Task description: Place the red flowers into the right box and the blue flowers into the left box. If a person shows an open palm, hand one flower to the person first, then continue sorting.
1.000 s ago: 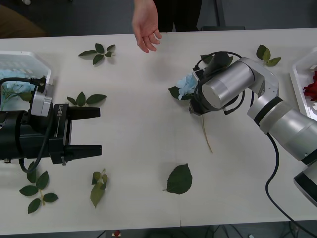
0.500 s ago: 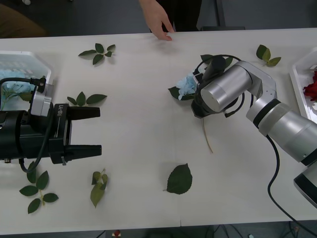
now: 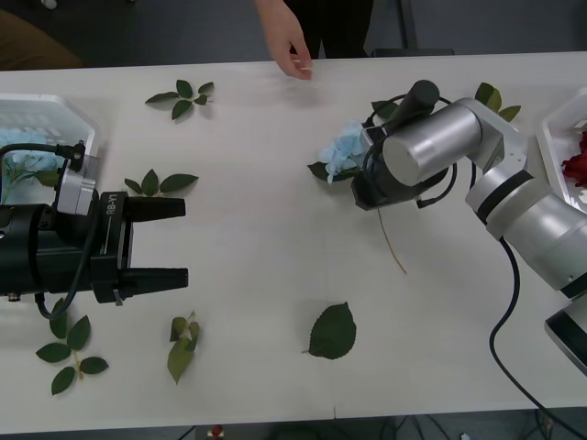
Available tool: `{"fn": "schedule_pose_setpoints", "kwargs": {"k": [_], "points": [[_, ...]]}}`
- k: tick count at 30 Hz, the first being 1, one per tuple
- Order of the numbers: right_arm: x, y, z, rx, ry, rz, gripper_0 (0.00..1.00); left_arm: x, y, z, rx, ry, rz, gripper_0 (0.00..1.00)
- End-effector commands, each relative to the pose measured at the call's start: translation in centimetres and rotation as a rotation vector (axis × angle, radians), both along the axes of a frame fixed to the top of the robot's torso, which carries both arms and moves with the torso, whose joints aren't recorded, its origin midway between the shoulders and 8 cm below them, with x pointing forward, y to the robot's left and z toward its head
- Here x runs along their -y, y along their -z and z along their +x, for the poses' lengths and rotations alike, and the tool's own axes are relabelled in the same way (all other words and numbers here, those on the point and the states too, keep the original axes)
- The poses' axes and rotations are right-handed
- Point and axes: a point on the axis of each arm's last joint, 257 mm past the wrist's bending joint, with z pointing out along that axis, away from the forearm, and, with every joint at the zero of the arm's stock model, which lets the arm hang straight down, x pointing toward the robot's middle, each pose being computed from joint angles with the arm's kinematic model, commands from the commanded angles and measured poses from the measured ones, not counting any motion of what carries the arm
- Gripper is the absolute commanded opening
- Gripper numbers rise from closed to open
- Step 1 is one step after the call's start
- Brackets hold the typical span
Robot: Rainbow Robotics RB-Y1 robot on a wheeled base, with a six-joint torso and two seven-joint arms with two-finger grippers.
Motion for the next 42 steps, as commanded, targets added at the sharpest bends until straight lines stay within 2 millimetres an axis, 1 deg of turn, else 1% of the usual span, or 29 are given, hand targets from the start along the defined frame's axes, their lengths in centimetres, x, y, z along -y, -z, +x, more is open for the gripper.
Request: {"fn": "schedule_pose_setpoints", "kwargs": {"k": [1, 3, 4, 5, 6, 7, 9, 10, 12, 13, 14, 16, 17, 19, 20, 21, 22, 23, 25, 26, 28, 32, 34, 37, 41, 42], "points": [[1.6, -11.6, 3.8, 0.169, -0.055, 0.114, 0.0, -0.6, -0.5, -0.8, 0.036, 0.015, 0.029, 1.0], [3.1, -15.5, 4.7, 0.228, -0.083, 0.162, 0.0, -0.6, -0.5, -0.8, 0.036, 0.015, 0.029, 1.0], [3.3, -16.4, 4.9, 0.244, -0.096, 0.171, 0.0, -0.6, -0.5, -0.8, 0.036, 0.015, 0.029, 1.0], [3.8, -18.1, 5.3, 0.279, -0.12, 0.183, 0.0, -0.6, -0.5, -0.8, 0.036, 0.015, 0.029, 1.0], [3.7, -20.0, 5.7, 0.318, -0.145, 0.202, 0.0, -0.6, -0.5, -0.8, 0.036, 0.015, 0.029, 1.0], [3.6, -21.0, 5.9, 0.34, -0.156, 0.214, 0.0, -0.6, -0.5, -0.8, 0.036, 0.015, 0.029, 1.0], [3.1, -24.7, 6.7, 0.427, -0.199, 0.249, 0.0, -0.6, -0.5, -0.8, 0.036, 0.015, 0.029, 1.0], [2.9, -25.6, 6.9, 0.45, -0.21, 0.257, 0.0, -0.6, -0.5, -0.8, 0.036, 0.015, 0.029, 1.0], [1.5, -29.0, 7.3, 0.522, -0.239, 0.31, 0.0, -0.6, -0.5, -0.8, 0.036, 0.015, 0.029, 1.0], [0.5, -30.8, 7.4, 0.558, -0.253, 0.353, 0.0, -0.6, -0.5, -0.8, 0.036, 0.015, 0.029, 1.0], [0.0, -31.5, 7.5, 0.575, -0.259, 0.373, 0.0, -0.6, -0.5, -0.8, 0.036, 0.015, 0.029, 1.0], [-1.8, -34.7, 7.4, 0.641, -0.283, 0.457, 0.0, -0.6, -0.5, -0.8, 0.036, 0.015, 0.029, 1.0], [-2.4, -35.6, 7.5, 0.662, -0.291, 0.471, 0.0, -0.6, -0.5, -0.8, 0.036, 0.015, 0.029, 1.0], [-4.9, -39.4, 7.5, 0.771, -0.347, 0.504, 0.0, -0.6, -0.5, -0.8, 0.036, 0.015, 0.029, 1.0], [-5.7, -40.2, 7.4, 0.795, -0.364, 0.504, 0.0, -0.6, -0.5, -0.8, 0.036, 0.015, 0.029, 1.0], [-7.1, -42.0, 7.3, 0.848, -0.391, 0.507, 0.0, -0.6, -0.5, -0.8, 0.036, 0.015, 0.029, 1.0], [-8.3, -43.4, 7.3, 0.893, -0.41, 0.508, 0.0, -0.6, -0.5, -0.8, 0.036, 0.015, 0.029, 1.0], [-8.9, -44.2, 7.2, 0.917, -0.422, 0.504, 0.0, -0.6, -0.5, -0.8, 0.036, 0.015, 0.029, 1.0], [-10.7, -46.6, 6.9, 0.996, -0.442, 0.512, 0.0, -0.6, -0.5, -0.8, 0.036, 0.015, 0.029, 1.0], [-11.2, -47.1, 6.9, 1.012, -0.445, 0.517, 0.0, -0.6, -0.5, -0.8, 0.036, 0.015, 0.029, 1.0], [-12.3, -48.9, 6.8, 1.089, -0.447, 0.526, 0.0, -0.6, -0.5, -0.8, 0.036, 0.015, 0.029, 1.0], [-13.6, -51.2, 6.3, 1.167, -0.453, 0.543, 0.0, -0.6, -0.5, -0.8, 0.036, 0.015, 0.029, 1.0], [-14.2, -52.7, 5.8, 1.207, -0.459, 0.557, 0.0, -0.6, -0.5, -0.8, 0.036, 0.015, 0.029, 1.0], [-14.7, -53.6, 5.4, 1.223, -0.463, 0.582, 0.0, -0.6, -0.5, -0.8, 0.036, 0.015, 0.029, 1.0], [-14.9, -53.6, 5.2, 1.218, -0.469, 0.595, 0.0, -0.6, -0.5, -0.8, 0.036, 0.015, 0.029, 1.0], [-15.0, -53.6, 5.1, 1.216, -0.471, 0.598, 0.05, -0.6, -0.5, -0.8, 0.036, 0.015, 0.029, 1.0]]}}
